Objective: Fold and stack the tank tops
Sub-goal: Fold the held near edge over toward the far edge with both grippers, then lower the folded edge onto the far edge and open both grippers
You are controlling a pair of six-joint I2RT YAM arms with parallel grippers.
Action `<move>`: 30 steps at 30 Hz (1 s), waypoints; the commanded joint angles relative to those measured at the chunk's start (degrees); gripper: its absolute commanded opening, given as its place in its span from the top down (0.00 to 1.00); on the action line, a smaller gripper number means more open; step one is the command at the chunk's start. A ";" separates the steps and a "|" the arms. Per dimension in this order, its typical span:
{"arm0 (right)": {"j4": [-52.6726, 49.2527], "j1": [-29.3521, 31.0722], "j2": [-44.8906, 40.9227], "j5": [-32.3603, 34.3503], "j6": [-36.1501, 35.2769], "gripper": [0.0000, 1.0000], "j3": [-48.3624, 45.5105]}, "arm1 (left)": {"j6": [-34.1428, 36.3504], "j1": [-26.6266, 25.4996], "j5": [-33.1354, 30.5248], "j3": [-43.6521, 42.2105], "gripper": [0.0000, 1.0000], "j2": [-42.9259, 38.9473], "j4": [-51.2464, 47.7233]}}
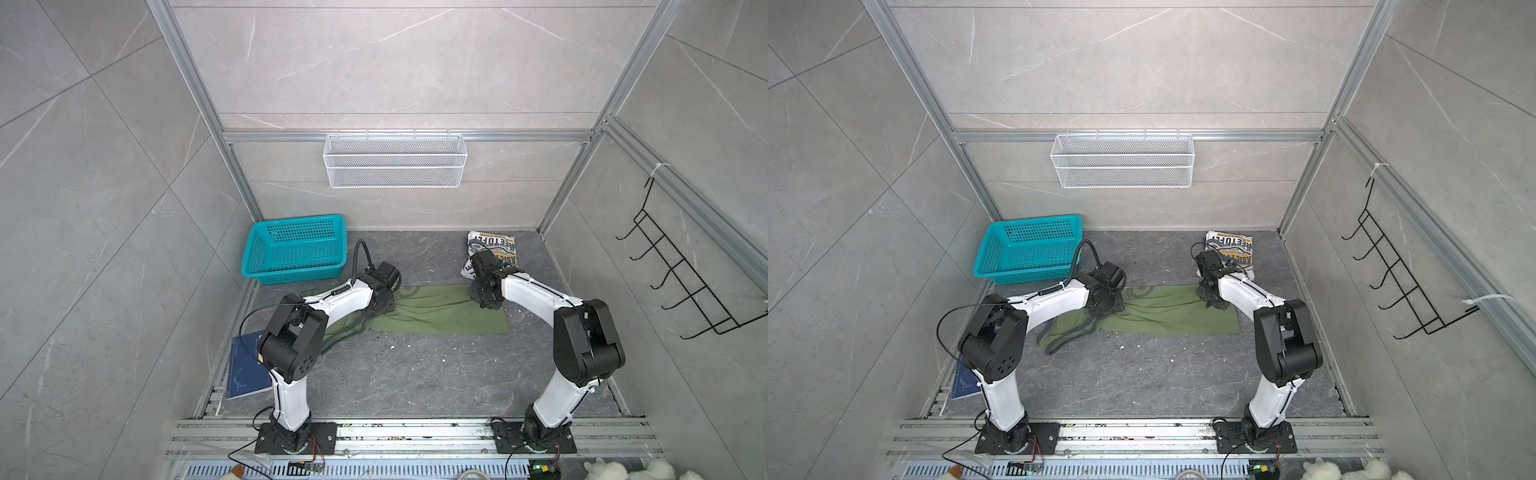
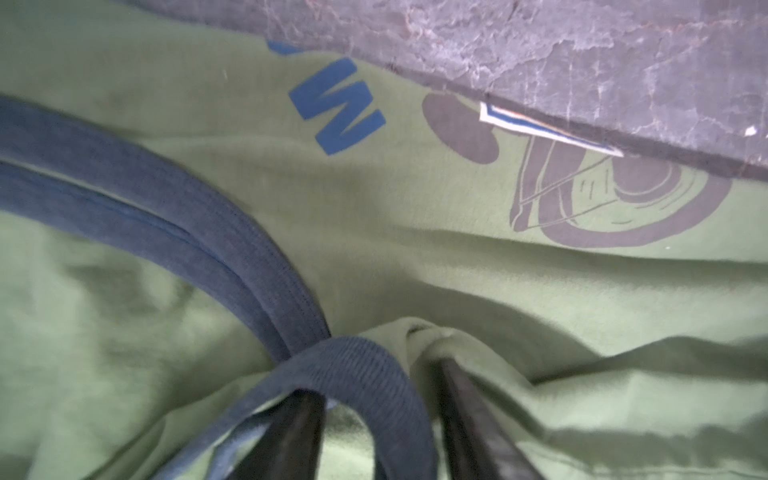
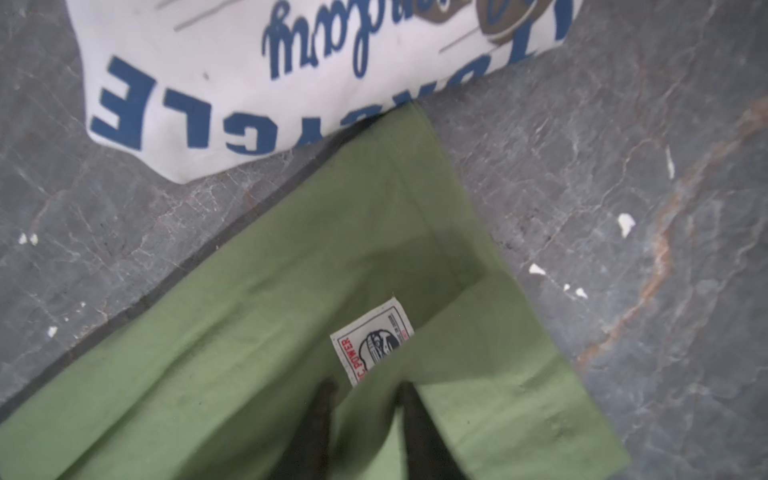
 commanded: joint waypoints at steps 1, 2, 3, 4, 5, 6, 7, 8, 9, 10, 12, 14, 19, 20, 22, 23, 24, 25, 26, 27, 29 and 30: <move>-4.12 -0.20 -1.76 3.87 -3.04 0.53 3.28 | 1.56 1.50 -3.39 1.72 0.43 -3.21 -3.76; -4.48 -0.13 -2.94 4.64 -3.79 0.51 3.11 | 1.95 1.67 -5.07 1.40 0.40 -4.69 -4.38; -4.39 -0.18 -4.90 4.94 -4.77 0.49 2.43 | 2.28 1.64 -7.34 1.00 0.38 -6.59 -5.25; -4.12 -0.21 -6.74 4.41 -5.98 0.49 1.48 | 2.93 1.65 -9.36 0.33 0.37 -8.53 -5.75; -3.60 -0.15 -8.49 2.91 -7.06 0.49 0.47 | 3.35 1.49 -10.35 -0.28 0.37 -10.48 -5.96; -2.49 -0.09 -10.60 0.46 -8.59 0.49 -0.89 | 4.06 1.23 -10.33 -1.33 0.37 -12.53 -5.51; -1.40 0.07 -12.51 -2.06 -9.78 0.49 -2.51 | 5.29 0.40 -9.59 -2.44 0.37 -14.58 -4.25; -0.56 0.20 -13.75 -4.61 -10.54 0.49 -3.72 | 6.50 -0.65 -8.53 -3.21 0.37 -16.03 -2.88; 1.14 0.37 -15.00 -8.36 -11.83 0.49 -5.13 | 7.92 -2.43 -6.84 -3.88 0.38 -17.19 -1.29; 2.90 0.75 -15.74 -12.14 -12.97 0.49 -6.50 | 8.86 -4.22 -4.45 -4.18 0.38 -17.60 0.38; 3.61 1.49 -15.55 -15.66 -12.77 0.49 -7.69 | 8.99 -7.19 -0.12 -3.68 0.40 -16.48 2.42; 5.05 1.80 -14.08 -17.57 -12.20 0.50 -8.83 | 7.49 -9.19 1.37 -2.55 0.41 -13.86 2.74; 8.58 1.61 -7.67 -19.52 -11.36 0.51 -9.18 | 5.52 -10.11 6.29 -2.16 0.43 -6.96 6.79; 9.05 1.54 -6.70 -19.94 -11.61 0.51 -8.64 | 5.60 -9.84 6.10 -1.66 0.43 -5.74 6.69; 10.31 1.46 -5.37 -20.62 -12.34 0.51 -7.65 | 6.18 -8.37 5.13 -1.04 0.43 -3.76 6.84; 10.47 1.46 -4.99 -20.14 -12.39 0.51 -7.32 | 5.72 -7.16 5.07 -1.14 0.43 -3.37 7.17; 10.31 1.30 -4.29 -19.27 -12.47 0.51 -6.82 | 5.33 -5.45 5.98 -2.11 0.43 -3.46 8.91; 10.12 1.20 -3.60 -18.78 -12.73 0.51 -6.26 | 5.00 -4.20 6.23 -3.54 0.42 -3.87 10.80; 10.00 0.97 -2.88 -18.10 -12.88 0.51 -5.94 | 4.72 -2.45 6.15 -4.58 0.42 -3.71 12.12; 10.11 0.61 -2.08 -17.39 -12.94 0.51 -5.84 | 4.91 -0.78 6.53 -5.04 0.41 -3.17 12.90; 10.54 -0.81 -0.69 -17.15 -12.79 0.51 -6.05 | 5.13 1.70 6.02 -5.19 0.41 -1.41 12.33; 10.48 -1.65 0.18 -16.74 -12.46 0.51 -6.24 | 4.72 2.96 5.60 -5.57 0.41 -0.62 11.94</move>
